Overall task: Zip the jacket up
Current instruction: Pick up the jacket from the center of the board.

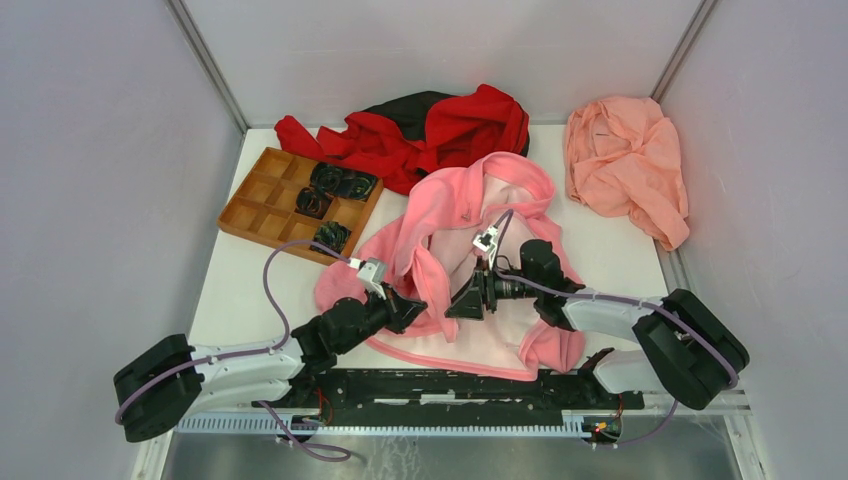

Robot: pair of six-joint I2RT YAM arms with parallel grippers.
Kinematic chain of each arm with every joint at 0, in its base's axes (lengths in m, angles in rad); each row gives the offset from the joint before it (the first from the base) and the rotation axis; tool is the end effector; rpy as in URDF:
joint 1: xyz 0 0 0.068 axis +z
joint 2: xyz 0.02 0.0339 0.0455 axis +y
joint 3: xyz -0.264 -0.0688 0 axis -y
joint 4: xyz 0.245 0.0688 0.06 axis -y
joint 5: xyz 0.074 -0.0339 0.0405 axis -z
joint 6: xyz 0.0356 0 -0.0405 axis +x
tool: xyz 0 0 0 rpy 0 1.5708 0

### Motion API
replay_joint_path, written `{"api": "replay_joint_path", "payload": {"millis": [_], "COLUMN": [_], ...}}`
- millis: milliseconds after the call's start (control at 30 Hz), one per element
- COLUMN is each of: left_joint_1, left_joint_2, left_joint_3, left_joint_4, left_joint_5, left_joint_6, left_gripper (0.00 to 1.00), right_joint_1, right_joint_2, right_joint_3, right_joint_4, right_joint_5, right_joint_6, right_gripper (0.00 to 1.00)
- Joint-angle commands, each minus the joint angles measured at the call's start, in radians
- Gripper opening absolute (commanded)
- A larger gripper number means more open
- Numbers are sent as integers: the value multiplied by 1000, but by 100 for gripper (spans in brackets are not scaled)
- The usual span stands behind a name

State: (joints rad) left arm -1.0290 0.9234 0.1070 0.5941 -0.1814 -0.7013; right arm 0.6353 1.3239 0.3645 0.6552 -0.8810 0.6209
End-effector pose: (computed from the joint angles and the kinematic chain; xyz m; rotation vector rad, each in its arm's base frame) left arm 0.0976 -0.1497 0.1626 0.1753 1.9145 -1.0534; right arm 0.1748 0.1630 0.1744 -0.7082 1.9997 1.6295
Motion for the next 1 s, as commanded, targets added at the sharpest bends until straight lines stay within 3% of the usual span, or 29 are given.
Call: {"api": "replay_joint_path", "payload": {"millis": [0, 233, 433, 500, 633, 833, 967], "left_joint_1": [2, 2, 2, 3, 3, 2, 3], "left_joint_2": [2, 14, 23, 26, 31, 45, 71], "left_joint_3": [3, 8, 12, 15, 21, 25, 32], "left_joint_4": [47, 58, 67, 67, 71, 95, 114], "left_joint_5": [-7, -5, -4, -3, 1, 10, 22], "left_joint_6": [31, 30, 23, 22, 19, 8, 1], "left_gripper": [2, 2, 2, 2, 2, 2, 2], "right_joint_1": [-13, -18, -18, -18, -18, -17, -18], "right_joint_2": [-32, -30, -29, -33, -40, -43, -43], "right_joint_3": [4, -6, -15, -17, -20, -22, -27], "right_joint_4": [56, 76, 102, 101, 89, 93, 98], "right_joint_5": [-7, -4, -7, -5, 8, 23, 36], "right_joint_6": [16, 29, 48, 48, 38, 63, 74], "right_gripper": [58, 48, 26, 23, 23, 35, 36]}}
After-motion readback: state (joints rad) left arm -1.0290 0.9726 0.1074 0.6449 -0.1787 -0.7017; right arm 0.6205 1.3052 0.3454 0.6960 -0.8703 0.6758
